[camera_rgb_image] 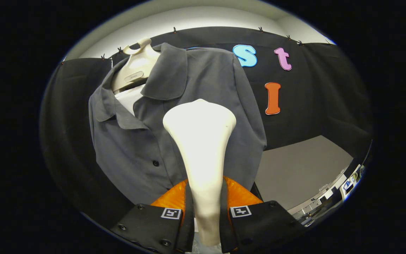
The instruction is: Iron the clothes twice with a garment steamer, once on the left side and once on the right side.
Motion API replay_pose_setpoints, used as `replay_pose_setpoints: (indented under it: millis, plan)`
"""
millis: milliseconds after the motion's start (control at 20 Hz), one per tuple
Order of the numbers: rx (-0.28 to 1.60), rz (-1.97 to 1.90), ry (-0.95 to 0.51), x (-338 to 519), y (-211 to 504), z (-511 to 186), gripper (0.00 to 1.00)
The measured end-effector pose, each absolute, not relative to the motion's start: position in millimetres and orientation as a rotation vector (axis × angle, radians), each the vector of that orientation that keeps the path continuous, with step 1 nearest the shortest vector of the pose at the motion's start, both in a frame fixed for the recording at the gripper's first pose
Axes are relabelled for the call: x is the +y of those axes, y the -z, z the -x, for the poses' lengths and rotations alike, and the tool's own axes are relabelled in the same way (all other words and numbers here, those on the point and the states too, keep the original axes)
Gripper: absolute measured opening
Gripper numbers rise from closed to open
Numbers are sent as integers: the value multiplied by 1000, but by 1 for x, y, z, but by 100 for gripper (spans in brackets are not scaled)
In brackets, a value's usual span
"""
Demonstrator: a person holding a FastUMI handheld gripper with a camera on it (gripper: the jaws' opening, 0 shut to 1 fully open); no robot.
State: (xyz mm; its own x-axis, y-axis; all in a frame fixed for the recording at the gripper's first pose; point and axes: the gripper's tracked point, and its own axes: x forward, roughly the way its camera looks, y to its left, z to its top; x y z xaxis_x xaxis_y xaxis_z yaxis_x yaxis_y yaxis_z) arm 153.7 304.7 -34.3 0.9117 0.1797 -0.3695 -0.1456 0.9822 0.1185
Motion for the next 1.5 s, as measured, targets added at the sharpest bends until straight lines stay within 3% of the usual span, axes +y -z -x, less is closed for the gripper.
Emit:
replay_pose_setpoints:
  millis: [1500]
  plan:
    - [729, -44, -113, 288, 258, -122, 37]
